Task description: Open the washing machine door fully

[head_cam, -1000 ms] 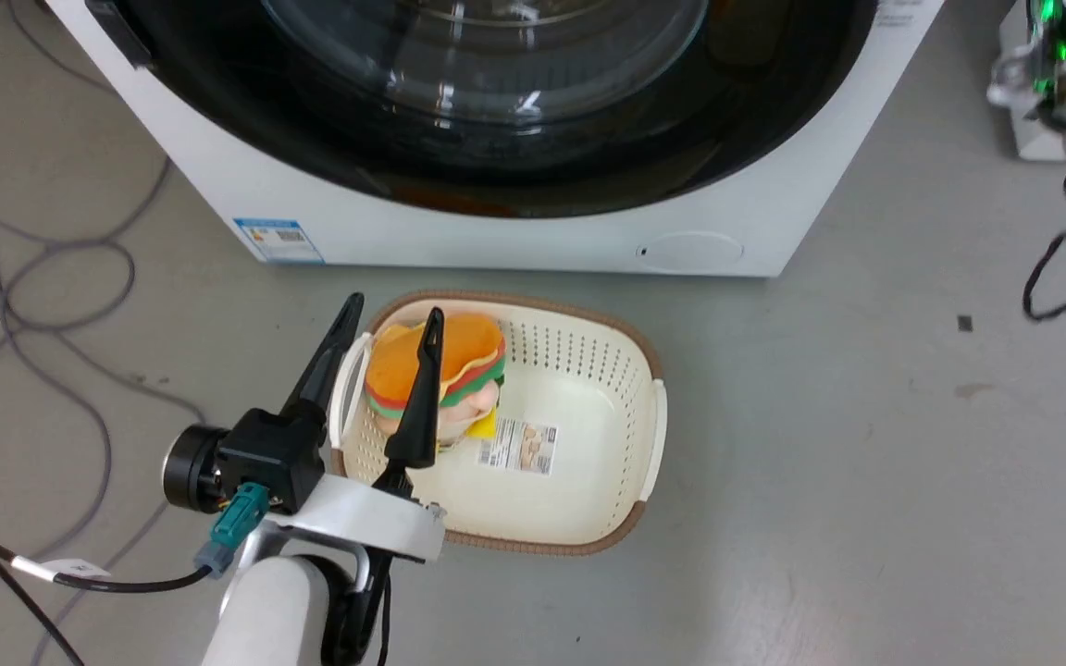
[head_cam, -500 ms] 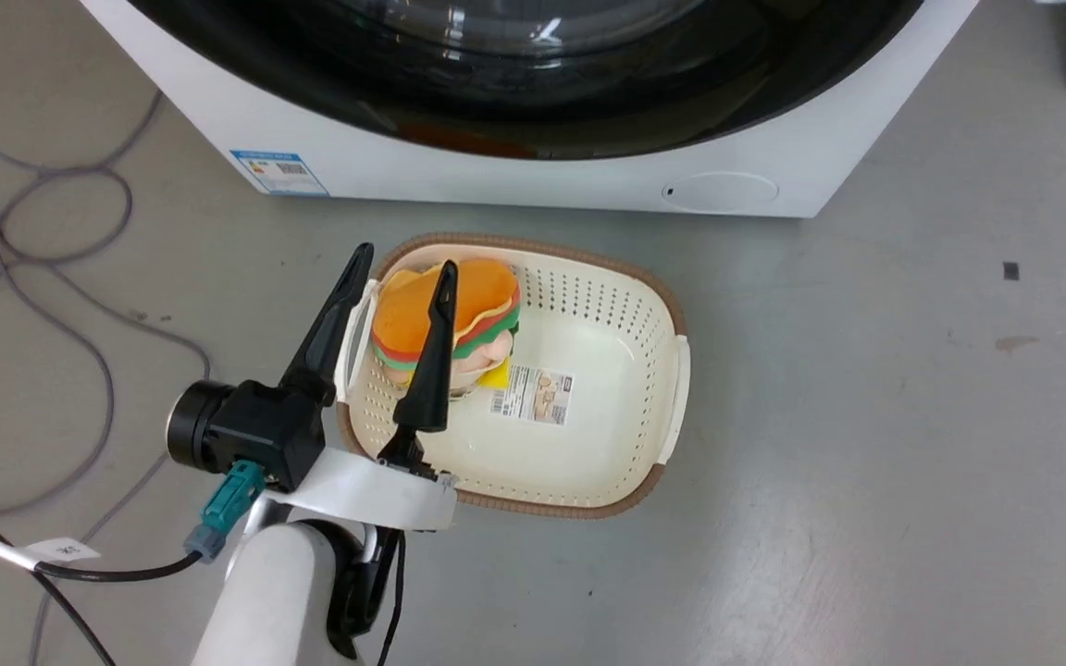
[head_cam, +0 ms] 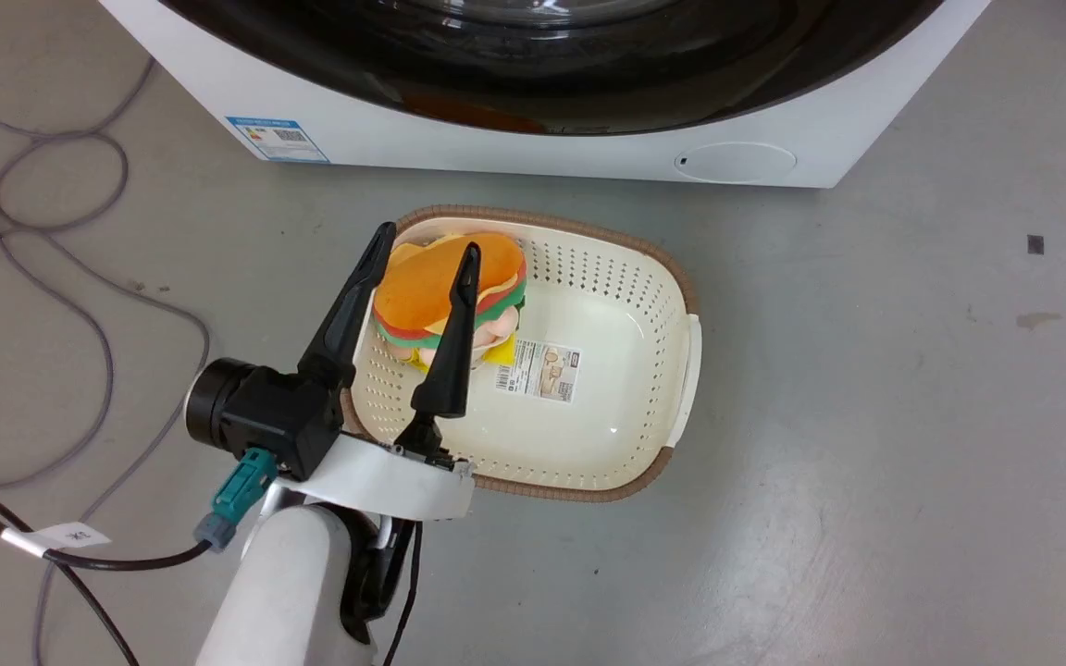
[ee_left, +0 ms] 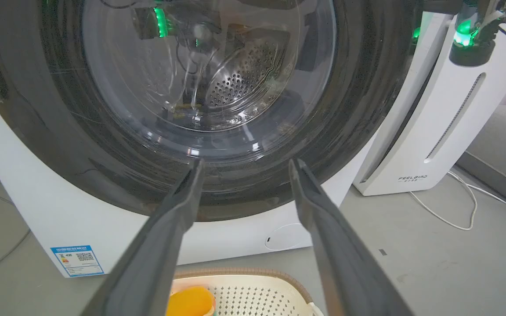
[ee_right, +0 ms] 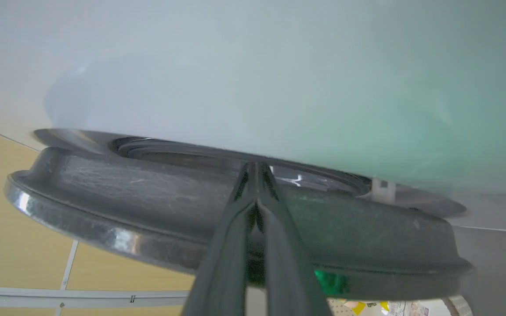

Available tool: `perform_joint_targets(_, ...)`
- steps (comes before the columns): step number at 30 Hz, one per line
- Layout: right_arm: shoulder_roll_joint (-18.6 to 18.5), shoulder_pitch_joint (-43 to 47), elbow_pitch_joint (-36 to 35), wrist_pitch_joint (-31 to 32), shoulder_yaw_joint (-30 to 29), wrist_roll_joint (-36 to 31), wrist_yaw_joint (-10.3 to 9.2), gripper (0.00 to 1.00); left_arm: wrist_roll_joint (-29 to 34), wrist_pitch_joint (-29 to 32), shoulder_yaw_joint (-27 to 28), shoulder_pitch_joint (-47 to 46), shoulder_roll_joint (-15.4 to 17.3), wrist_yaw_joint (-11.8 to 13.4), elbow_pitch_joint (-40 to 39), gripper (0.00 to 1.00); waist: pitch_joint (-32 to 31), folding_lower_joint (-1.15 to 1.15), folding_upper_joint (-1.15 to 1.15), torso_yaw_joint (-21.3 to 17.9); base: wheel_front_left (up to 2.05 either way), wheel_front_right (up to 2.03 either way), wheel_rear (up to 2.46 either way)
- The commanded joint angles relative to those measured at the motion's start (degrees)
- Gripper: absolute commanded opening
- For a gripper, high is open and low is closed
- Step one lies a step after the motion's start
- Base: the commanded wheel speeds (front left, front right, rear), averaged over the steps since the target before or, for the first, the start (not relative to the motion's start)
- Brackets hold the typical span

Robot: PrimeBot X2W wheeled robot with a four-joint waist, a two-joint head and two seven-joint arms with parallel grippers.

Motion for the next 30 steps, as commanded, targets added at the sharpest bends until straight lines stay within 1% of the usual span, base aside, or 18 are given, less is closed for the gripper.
perform_joint_targets(1,0.05,-1.23,0.69,1.23,1.27,2.07,0.06,0.0,-0.38,-0.69,-0.23,-1.29,0.06,-0.18,0.2,1.0,0.1,-0.01,0.0,0.02,0.0,0.0,0.0)
perform_joint_targets(4,-0.39,-0.34,-0.72,3.68,2.04,2.28,0.06,0.0,-0.53,-0.72,-0.47,-1.18,0.06,-0.05,0.46,1.0,-0.31,-0.01,0.0,0.07,0.0,0.0,0.0)
perform_joint_targets(9,0.27,3.04,-3.05,4.56,3.3,2.04,0.06,0.0,-0.57,-0.72,-0.63,-0.71,0.06,0.21,1.0,1.0,-1.63,-0.01,0.0,-0.12,0.0,0.0,0.0)
perform_joint_targets(19,-0.96,9.8,-8.82,7.63,4.64,3.62,0.06,0.0,-0.14,-0.72,-0.66,0.6,0.06,0.3,2.5,1.0,-4.6,-0.01,0.0,-0.37,0.0,0.0,0.0)
perform_joint_targets(24,-0.83,14.34,-12.25,9.06,4.94,5.91,0.06,0.0,0.51,-0.72,-0.4,2.27,0.06,0.79,4.29,1.0,-7.78,-0.01,0.0,-0.47,0.0,0.0,0.0)
perform_joint_targets(30,-0.01,20.98,-17.63,10.7,6.72,8.02,0.06,0.0,1.78,-0.72,1.26,5.47,0.06,1.1,6.37,1.0,-12.6,-0.01,0.0,-1.11,0.0,0.0,0.0)
